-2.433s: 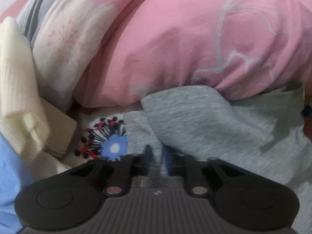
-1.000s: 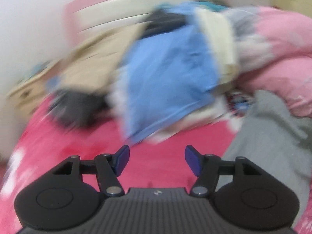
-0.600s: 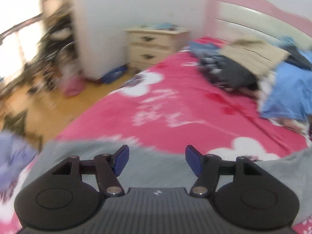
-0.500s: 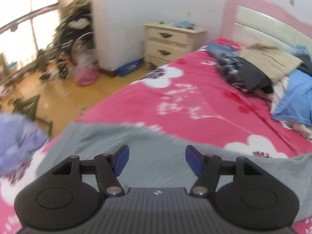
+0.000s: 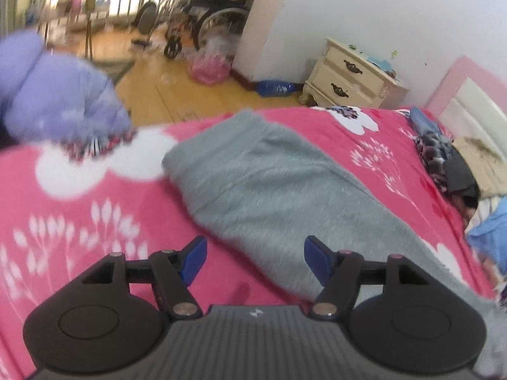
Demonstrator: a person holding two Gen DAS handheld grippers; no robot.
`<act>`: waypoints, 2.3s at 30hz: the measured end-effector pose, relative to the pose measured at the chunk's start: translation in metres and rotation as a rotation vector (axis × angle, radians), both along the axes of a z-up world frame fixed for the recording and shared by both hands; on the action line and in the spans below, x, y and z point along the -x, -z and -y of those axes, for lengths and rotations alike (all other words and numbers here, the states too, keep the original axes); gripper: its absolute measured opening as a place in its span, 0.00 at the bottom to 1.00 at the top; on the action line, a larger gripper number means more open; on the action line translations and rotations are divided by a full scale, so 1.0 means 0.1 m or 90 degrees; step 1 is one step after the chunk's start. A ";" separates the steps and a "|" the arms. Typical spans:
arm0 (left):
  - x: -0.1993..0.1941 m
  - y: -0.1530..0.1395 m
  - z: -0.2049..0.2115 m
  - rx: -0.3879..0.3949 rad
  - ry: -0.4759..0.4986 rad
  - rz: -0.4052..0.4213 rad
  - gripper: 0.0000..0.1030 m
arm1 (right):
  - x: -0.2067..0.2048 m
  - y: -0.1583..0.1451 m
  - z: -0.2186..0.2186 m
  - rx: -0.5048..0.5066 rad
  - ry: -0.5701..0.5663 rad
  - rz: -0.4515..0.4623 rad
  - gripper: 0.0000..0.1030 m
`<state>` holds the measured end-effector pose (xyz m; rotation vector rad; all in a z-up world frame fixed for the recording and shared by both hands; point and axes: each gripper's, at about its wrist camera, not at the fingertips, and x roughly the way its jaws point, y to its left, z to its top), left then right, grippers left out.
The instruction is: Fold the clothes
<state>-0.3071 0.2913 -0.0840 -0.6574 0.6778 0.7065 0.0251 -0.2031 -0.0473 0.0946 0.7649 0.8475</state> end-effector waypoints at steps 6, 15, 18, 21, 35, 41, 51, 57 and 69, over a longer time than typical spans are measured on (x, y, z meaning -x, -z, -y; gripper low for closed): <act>-0.03 0.34 -0.25 0.063 -0.058 0.062 0.71 | -0.11 0.27 -0.33 -0.009 -0.060 -0.136 0.99; 0.01 0.80 -0.84 0.138 -0.198 0.136 0.70 | -0.11 0.52 -0.61 0.034 -0.064 -0.217 0.99; 0.01 0.84 -0.93 0.135 -0.209 0.169 0.70 | -0.11 0.51 -0.66 0.033 -0.063 -0.223 0.99; 0.05 0.94 -1.01 0.149 -0.204 0.238 0.65 | -0.13 0.52 -0.71 0.032 -0.060 -0.229 0.99; 0.10 1.13 -1.10 0.159 -0.256 0.339 0.27 | -0.05 0.54 -0.91 0.109 -0.062 -0.203 0.99; 0.11 1.01 -1.25 0.153 -0.268 0.372 0.23 | -0.10 0.50 -0.94 0.146 -0.047 -0.182 0.99; 0.19 0.88 -1.88 0.135 -0.291 0.391 0.22 | -0.22 0.64 -1.04 0.176 -0.023 -0.195 0.99; 0.20 1.03 -2.00 0.146 -0.283 0.337 0.32 | -0.19 0.80 -1.05 0.198 -0.028 -0.212 0.99; 0.41 0.26 -1.76 -0.006 -0.335 0.248 0.55 | 0.27 0.72 -0.53 0.225 0.063 -0.144 0.98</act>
